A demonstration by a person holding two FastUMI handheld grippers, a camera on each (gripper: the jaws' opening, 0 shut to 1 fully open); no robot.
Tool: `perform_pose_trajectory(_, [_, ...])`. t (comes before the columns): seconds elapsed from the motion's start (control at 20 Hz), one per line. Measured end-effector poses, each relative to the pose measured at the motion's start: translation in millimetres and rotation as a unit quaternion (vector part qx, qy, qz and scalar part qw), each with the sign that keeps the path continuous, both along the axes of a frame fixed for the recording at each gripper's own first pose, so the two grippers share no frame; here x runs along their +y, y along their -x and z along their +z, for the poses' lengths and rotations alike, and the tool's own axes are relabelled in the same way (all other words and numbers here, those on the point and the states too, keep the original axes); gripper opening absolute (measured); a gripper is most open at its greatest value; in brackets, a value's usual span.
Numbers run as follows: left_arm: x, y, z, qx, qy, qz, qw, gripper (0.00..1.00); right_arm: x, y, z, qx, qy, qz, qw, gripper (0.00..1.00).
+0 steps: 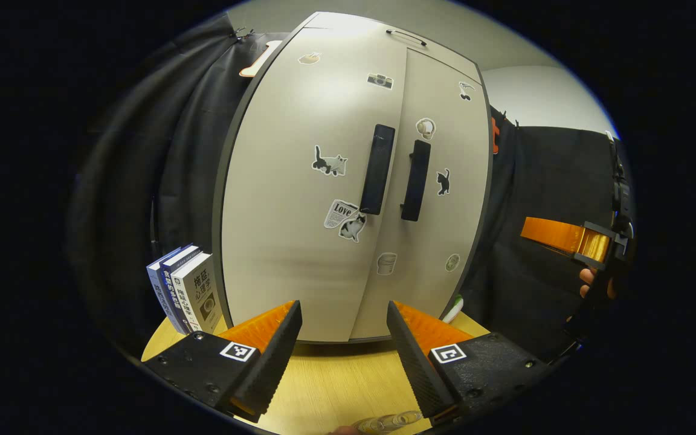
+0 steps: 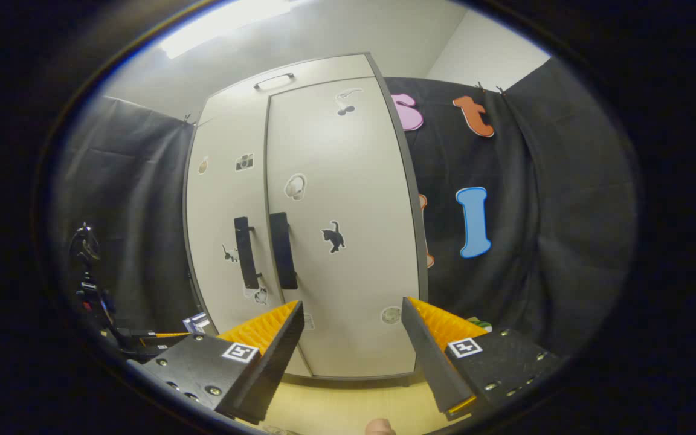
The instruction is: Grasp the bottle in the cabinet with the left hand and place it on the coaster, then close the right door with the right hand and the left door with the left hand.
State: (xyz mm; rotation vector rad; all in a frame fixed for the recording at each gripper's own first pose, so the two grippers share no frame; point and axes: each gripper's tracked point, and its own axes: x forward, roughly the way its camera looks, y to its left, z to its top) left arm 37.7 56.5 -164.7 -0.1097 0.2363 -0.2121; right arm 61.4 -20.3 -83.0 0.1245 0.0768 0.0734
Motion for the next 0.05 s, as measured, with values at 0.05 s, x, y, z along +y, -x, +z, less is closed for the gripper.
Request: perform_pose_trajectory(0.05, [-0.3,-1.0,-0.4,0.001,-0.001,0.0,1.0,0.9,-0.8,-0.1,-0.4,0.0,0.0,-0.001,1.0,0.98])
